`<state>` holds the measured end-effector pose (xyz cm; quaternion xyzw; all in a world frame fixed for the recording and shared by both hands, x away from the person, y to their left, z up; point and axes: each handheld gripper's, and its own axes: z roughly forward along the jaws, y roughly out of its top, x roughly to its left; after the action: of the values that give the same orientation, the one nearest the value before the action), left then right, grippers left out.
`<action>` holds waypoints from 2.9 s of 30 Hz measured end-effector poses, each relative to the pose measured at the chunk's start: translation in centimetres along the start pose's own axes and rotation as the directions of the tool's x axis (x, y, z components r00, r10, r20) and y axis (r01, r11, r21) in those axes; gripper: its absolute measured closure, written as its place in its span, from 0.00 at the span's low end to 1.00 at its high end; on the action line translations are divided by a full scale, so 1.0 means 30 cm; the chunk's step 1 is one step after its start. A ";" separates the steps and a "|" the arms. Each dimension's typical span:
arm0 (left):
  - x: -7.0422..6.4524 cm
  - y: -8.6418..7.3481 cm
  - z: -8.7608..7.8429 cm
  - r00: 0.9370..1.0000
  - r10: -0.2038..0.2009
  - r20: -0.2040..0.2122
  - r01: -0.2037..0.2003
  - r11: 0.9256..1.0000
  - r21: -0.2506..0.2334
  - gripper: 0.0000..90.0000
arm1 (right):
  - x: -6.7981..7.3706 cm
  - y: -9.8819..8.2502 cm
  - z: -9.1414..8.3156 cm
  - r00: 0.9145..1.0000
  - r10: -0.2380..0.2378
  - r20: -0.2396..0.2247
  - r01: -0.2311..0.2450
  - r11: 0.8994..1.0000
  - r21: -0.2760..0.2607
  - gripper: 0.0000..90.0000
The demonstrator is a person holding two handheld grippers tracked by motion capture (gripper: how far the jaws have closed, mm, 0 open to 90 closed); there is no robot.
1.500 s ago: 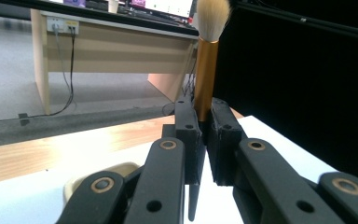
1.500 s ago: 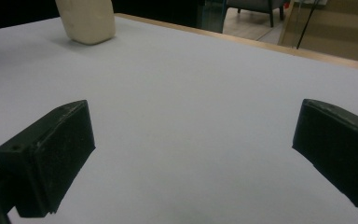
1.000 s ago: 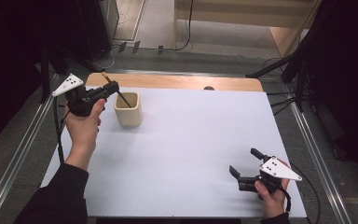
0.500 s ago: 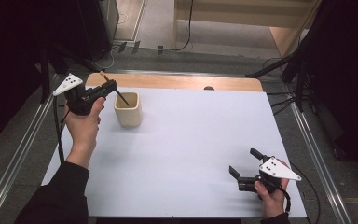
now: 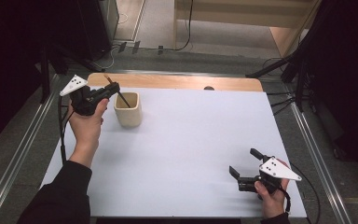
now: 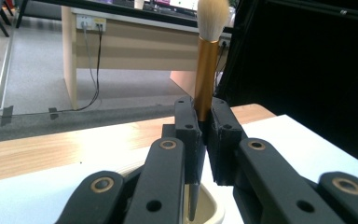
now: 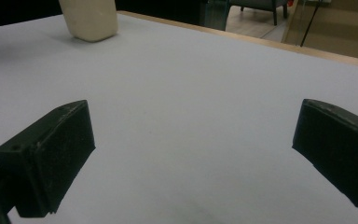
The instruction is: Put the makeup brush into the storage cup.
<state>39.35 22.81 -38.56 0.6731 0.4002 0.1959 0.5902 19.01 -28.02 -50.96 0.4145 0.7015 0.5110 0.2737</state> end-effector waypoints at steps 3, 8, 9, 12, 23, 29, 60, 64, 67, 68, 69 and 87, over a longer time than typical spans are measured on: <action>0.001 -0.010 0.007 1.000 -0.002 -0.001 0.002 1.000 0.005 0.93 | 0.001 0.000 0.000 1.000 0.000 -0.001 0.000 1.000 0.000 0.00; 0.008 -0.035 0.017 1.000 -0.002 -0.010 0.003 1.000 0.024 0.93 | 0.002 -0.001 0.001 1.000 0.000 -0.001 0.000 1.000 0.002 0.00; 0.009 -0.040 0.018 1.000 -0.006 -0.010 0.006 1.000 0.027 0.93 | 0.002 0.000 0.001 1.000 0.000 -0.001 0.000 1.000 0.002 0.00; 0.010 -0.053 0.023 1.000 -0.008 -0.012 0.008 0.999 0.035 0.93 | 0.002 0.000 0.001 1.000 -0.002 -0.001 0.002 1.000 0.001 0.00; -0.002 -0.095 0.055 1.000 0.006 -0.006 -0.005 0.997 0.079 0.93 | 0.003 -0.002 0.004 1.000 -0.002 -0.004 0.002 1.000 0.007 0.00; -0.001 -0.127 0.071 1.000 0.006 -0.020 -0.004 0.994 0.112 0.93 | 0.004 -0.002 0.005 1.000 -0.008 -0.005 0.008 1.000 0.009 0.00; 0.006 -0.172 -0.095 0.999 0.011 -0.038 -0.009 0.998 0.061 0.00 | 0.009 0.000 0.005 1.000 -0.007 -0.009 0.007 1.000 0.009 0.00; -0.002 -0.186 -0.123 0.999 0.017 -0.033 -0.016 0.998 0.055 0.00 | 0.008 -0.001 0.006 1.000 -0.007 -0.009 0.007 1.000 0.008 0.00; -0.009 -0.197 -0.141 0.999 0.018 -0.032 -0.016 0.998 0.054 0.00 | 0.007 -0.001 0.005 1.000 -0.005 -0.008 0.005 1.000 0.007 0.00; -0.011 -0.201 -0.147 0.999 0.021 -0.032 -0.019 0.998 0.059 0.00 | 0.007 -0.001 0.005 1.000 -0.006 -0.008 0.006 1.000 0.007 0.00; -0.013 -0.206 -0.152 0.999 0.018 -0.034 -0.016 0.998 0.062 0.00 | 0.007 -0.001 0.006 1.000 -0.006 -0.008 0.006 1.000 0.007 0.00; -0.062 -0.306 -0.236 0.999 0.029 -0.013 -0.028 0.996 0.080 0.00 | 0.010 -0.001 0.008 1.000 -0.008 -0.010 0.008 1.000 0.009 0.00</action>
<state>30.19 25.73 -45.31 0.7005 0.4021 0.1929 0.5572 19.05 -27.65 -51.05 0.4106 0.7067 0.5088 0.2705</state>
